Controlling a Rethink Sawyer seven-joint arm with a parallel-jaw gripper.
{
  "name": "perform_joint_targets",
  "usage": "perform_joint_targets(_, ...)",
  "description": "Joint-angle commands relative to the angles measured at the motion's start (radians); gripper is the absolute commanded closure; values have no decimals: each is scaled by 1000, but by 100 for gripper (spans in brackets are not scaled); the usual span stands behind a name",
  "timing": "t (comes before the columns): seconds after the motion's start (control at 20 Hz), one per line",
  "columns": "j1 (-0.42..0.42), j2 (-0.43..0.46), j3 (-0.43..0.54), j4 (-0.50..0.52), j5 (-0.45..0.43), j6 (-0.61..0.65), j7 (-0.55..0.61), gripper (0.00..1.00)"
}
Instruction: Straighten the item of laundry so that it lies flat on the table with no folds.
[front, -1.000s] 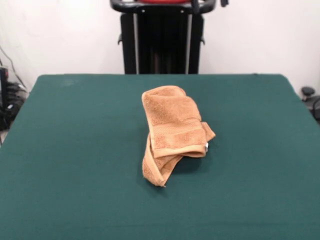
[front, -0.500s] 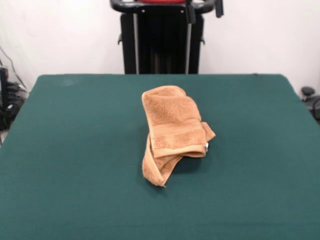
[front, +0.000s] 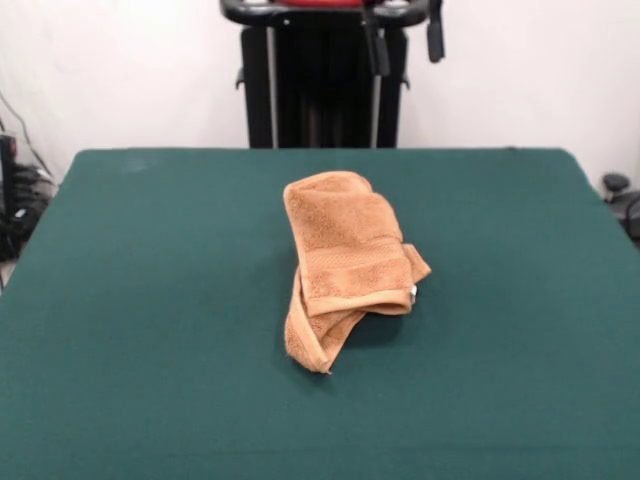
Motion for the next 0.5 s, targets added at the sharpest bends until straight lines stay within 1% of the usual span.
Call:
perform_joint_targets(0.05,-12,87,118,-76,-77,-27,-112,0)
perform_joint_targets(0.1,-14,89,122,-88,-89,-14,-122,0)
perform_joint_targets(0.15,-40,92,147,-97,-90,7,-151,0)
perform_joint_targets(0.25,-53,112,166,-115,-112,26,-175,0)
perform_joint_targets(0.4,-60,124,172,-132,-144,8,-155,0)
perform_joint_targets(0.5,-90,133,192,-156,-161,43,-190,0)
